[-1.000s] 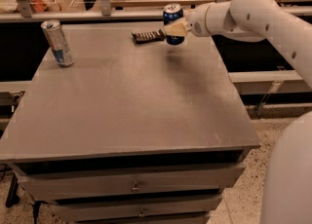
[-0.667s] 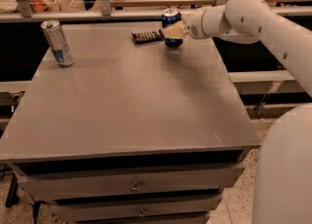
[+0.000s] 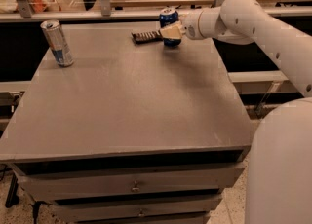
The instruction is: Move pepsi can near rxbar chocolate
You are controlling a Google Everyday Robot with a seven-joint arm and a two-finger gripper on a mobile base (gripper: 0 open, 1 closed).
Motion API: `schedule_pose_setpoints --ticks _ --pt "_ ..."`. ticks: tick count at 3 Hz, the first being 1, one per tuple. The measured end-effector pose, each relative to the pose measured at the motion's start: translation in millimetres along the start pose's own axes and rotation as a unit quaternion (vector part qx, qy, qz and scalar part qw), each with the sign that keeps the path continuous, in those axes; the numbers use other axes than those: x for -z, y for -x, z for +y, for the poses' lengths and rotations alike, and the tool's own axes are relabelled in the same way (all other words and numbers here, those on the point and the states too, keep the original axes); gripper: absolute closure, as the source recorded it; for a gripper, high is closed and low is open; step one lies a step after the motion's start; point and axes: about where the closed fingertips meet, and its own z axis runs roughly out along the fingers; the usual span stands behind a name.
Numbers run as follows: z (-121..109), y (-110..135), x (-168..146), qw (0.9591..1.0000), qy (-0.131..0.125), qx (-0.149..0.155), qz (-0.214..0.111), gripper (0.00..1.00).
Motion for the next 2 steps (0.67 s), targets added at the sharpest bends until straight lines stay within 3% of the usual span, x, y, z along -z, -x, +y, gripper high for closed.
schedule_pose_setpoints --ticks 2 --pt "0.3 -1.1 -2.5 1.0000 0.002 -0.001 0.000 0.13"
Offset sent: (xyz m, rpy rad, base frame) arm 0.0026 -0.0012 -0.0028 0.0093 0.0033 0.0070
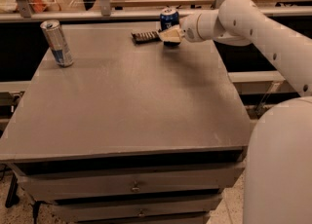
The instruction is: Move pepsi can near rxbar chocolate
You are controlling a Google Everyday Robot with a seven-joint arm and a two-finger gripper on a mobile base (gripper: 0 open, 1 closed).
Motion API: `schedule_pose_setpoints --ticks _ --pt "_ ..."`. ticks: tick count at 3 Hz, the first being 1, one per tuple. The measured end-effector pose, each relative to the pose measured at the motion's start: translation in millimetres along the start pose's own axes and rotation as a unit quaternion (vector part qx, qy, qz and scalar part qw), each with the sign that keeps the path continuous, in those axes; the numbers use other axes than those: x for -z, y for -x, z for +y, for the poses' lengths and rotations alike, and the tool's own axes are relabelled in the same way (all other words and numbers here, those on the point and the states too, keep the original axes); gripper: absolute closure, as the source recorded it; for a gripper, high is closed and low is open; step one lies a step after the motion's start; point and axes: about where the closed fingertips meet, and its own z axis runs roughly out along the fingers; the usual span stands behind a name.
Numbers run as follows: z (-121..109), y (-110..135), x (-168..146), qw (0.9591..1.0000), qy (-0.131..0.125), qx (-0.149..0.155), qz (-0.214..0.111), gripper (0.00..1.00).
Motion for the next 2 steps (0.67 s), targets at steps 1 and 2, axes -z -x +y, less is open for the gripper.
schedule_pose_setpoints --ticks 1,2 --pt "1.4 -0.2 -1.7 1.0000 0.004 0.000 -0.003 0.00" --pt "2.5 1.3 -1.9 1.0000 0.007 0.001 -0.007 0.00"
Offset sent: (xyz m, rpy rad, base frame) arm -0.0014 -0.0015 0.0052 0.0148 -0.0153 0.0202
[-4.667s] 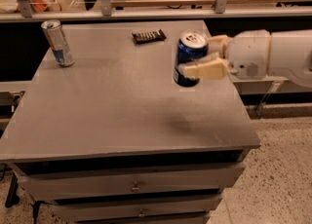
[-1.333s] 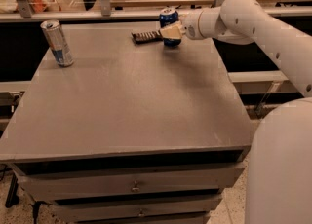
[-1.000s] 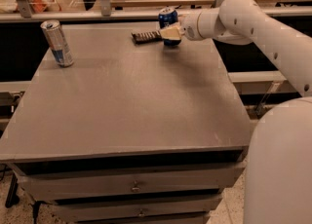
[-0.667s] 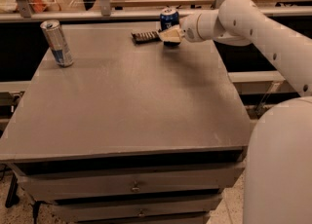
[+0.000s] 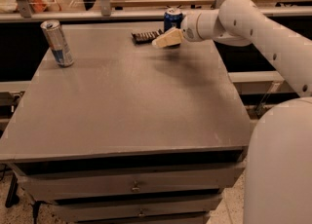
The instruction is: Move pepsi can near rxbar chocolate
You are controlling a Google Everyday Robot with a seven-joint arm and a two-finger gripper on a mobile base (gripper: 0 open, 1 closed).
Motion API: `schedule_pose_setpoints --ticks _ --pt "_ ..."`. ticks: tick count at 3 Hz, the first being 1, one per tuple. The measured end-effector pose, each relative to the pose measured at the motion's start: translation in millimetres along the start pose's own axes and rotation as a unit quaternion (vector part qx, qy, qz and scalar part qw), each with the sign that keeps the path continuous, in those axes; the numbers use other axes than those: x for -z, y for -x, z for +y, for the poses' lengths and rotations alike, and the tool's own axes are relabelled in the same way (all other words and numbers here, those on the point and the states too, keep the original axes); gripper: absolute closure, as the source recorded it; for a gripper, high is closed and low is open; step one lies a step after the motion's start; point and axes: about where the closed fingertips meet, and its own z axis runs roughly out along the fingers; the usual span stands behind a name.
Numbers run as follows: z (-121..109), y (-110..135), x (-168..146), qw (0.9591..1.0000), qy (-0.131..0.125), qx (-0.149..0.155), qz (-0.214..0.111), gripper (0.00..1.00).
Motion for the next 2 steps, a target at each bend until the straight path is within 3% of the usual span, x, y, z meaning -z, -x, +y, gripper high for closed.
schedule_pose_setpoints --ticks 2 --pt "8.3 0.6 16.9 0.9999 0.013 0.010 0.003 0.00"
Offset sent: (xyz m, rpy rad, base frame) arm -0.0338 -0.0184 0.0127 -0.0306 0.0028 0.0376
